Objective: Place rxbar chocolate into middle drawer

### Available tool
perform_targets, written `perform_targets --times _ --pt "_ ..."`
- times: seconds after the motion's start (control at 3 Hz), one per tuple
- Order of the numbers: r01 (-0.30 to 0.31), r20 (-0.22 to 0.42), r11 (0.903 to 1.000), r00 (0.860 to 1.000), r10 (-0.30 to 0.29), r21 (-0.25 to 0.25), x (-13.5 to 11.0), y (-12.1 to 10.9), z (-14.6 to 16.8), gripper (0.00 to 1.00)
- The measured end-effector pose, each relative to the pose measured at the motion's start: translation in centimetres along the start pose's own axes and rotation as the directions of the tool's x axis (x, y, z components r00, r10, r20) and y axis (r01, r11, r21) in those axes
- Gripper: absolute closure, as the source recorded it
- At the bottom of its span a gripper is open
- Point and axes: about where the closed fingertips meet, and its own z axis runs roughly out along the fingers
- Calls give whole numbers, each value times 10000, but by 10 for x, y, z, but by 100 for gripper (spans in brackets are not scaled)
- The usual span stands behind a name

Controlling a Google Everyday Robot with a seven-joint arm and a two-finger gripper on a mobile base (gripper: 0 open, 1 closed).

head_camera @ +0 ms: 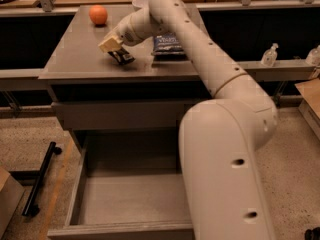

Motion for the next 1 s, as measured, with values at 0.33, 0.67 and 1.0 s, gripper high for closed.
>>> perform_targets --times 0.33,0.67,1.0 --pt "-69 -118 9991 9999 74 414 10 7 -45 100" --pt "-229 -307 9990 9992 241 382 23 28 -71 100" --pt "-192 -416 9994 9989 204 302 37 59 -100 100"
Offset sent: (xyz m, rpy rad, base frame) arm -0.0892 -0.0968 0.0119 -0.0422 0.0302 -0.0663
